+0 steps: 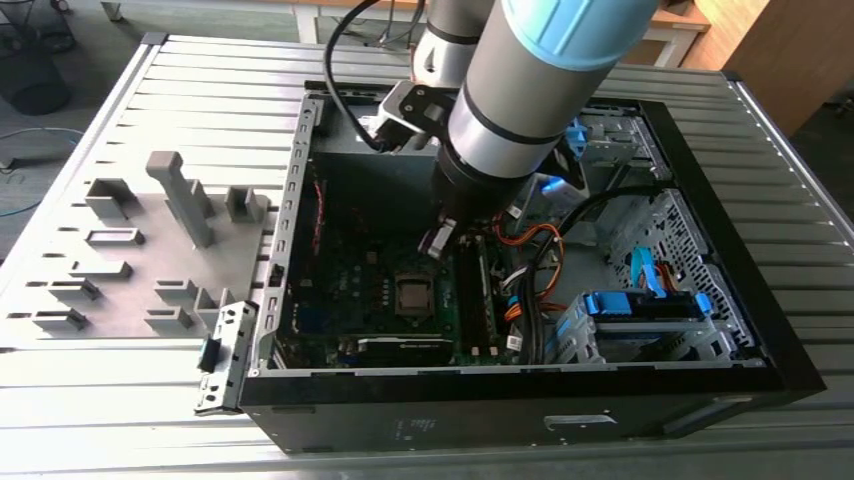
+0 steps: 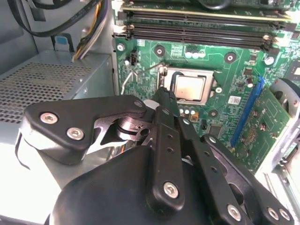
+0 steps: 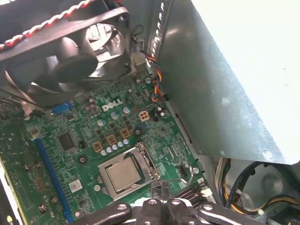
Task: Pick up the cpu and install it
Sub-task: 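Install the first cpu locking lever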
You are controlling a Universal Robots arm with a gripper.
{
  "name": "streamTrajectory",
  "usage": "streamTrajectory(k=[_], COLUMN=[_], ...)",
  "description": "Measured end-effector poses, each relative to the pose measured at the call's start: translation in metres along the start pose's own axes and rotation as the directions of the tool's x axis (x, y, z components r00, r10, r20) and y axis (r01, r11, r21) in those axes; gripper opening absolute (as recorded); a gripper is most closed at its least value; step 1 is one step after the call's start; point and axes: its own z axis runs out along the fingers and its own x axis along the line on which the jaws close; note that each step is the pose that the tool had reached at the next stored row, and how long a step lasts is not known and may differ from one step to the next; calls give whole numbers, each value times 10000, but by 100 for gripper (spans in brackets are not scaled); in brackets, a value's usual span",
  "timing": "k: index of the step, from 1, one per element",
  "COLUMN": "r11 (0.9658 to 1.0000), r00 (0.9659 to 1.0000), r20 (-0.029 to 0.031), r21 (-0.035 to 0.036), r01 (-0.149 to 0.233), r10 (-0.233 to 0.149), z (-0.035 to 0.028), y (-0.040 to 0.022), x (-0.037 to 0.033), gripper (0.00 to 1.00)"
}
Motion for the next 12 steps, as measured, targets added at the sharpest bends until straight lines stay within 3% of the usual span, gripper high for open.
streamTrajectory(k=[12], r11=[10000], r00=[10000], r20=[1], r21=[0], r01=[0], r10=[0], z=[3], y=[-64], x=[-132], gripper=[11])
